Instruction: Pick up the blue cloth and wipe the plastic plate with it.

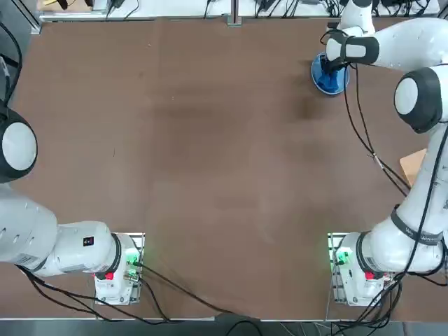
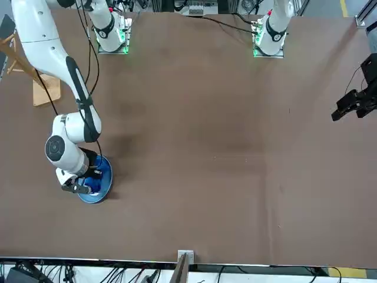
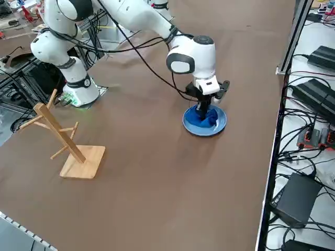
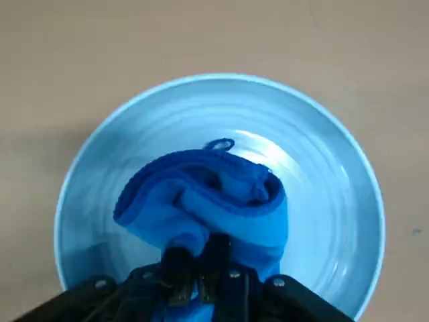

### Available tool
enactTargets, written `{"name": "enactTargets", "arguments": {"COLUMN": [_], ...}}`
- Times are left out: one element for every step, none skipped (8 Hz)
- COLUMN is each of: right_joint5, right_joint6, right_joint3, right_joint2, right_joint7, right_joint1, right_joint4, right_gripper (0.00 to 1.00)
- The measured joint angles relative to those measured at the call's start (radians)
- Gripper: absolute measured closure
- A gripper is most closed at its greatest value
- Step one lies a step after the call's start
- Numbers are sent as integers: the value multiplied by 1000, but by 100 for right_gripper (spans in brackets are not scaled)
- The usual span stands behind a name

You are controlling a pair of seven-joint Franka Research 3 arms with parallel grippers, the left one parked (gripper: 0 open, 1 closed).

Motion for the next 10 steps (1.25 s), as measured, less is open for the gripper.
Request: {"name": "enactTargets", "arguments": {"right_joint5": [0, 0, 0, 0, 0, 0, 0, 0, 1, 1], "right_joint6": [0, 1, 15, 38, 55, 61, 64, 70, 73, 73], "right_joint3": [1, 2, 2, 2, 2, 1, 1, 1, 2, 4], "right_joint2": [9, 25, 49, 75, 93, 104, 110, 113, 115, 115], "right_joint7": [3, 5, 5, 4, -2, -13, -32, -65, -100, -128], "right_joint1": [2, 4, 7, 8, 7, 4, -3, -16, -36, -56], "right_joint4": [14, 42, 78, 114, 140, 155, 162, 166, 166, 164], "right_gripper": [94, 94, 94, 94, 94, 94, 94, 94, 94, 94]}}
